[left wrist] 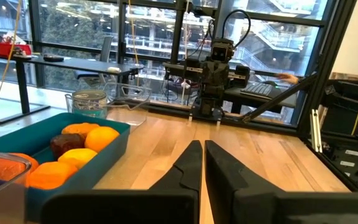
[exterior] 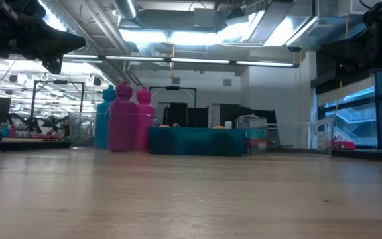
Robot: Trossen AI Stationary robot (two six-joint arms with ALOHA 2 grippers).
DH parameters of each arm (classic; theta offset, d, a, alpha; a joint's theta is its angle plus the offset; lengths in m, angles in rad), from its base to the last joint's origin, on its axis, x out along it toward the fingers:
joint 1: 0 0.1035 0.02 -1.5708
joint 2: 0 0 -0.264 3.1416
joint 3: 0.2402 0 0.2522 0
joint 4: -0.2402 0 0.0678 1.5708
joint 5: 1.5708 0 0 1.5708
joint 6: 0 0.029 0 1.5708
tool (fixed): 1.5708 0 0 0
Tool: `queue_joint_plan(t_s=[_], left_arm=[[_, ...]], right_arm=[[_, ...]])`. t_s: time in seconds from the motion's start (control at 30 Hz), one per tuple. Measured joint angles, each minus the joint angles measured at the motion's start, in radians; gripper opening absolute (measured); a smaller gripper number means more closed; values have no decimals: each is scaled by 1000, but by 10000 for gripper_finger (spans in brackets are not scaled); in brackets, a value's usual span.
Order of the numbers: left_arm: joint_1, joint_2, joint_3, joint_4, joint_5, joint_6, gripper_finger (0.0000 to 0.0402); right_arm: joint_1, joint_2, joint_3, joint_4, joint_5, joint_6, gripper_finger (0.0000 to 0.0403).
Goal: Pick & Place Food Item
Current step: Return to Home Position
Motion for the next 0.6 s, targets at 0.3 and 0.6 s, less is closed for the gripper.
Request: queue_joint_plan(t_s=[0.3, 0.6], left_arm=[[0, 0, 0, 0, 0, 0, 11], [0, 0, 0, 0, 0, -1, 8]], right_arm=[[0, 0, 0, 0, 0, 0, 16], [0, 0, 0, 0, 0, 0, 16]])
